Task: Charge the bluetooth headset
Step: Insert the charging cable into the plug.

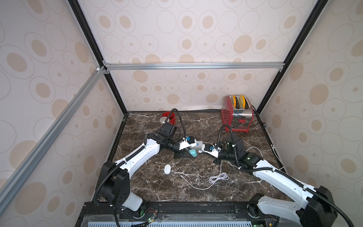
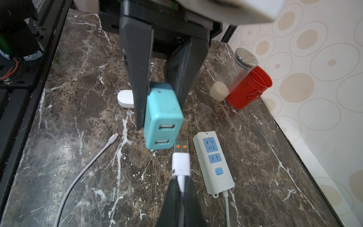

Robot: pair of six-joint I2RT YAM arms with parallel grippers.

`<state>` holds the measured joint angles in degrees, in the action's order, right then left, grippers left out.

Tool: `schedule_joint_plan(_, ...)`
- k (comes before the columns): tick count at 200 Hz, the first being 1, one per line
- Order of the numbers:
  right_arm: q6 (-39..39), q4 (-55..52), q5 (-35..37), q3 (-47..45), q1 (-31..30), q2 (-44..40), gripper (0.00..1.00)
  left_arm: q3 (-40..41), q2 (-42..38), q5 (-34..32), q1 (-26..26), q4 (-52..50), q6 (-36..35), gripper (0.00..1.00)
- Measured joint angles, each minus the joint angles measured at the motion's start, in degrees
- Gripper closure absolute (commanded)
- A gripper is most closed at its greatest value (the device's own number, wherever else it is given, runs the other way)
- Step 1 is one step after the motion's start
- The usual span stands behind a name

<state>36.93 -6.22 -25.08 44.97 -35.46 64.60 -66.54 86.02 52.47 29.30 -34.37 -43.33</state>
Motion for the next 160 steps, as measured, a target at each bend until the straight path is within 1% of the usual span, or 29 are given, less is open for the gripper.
schedule_joint_plan(101, -0.02, -2.49, -1.86, 0.48, -0.55, 0.13, 1.00, 0.04, 0.00, -0.50, 0.00, 0.00, 0.02, 1.00)
schedule_joint_plan(160, 0.46, -6.45, -3.63, 3.58, -0.52, 2.03, 1.00, 0.11, -0.04, -0.83, -0.11, -0.57, 0.02, 1.00)
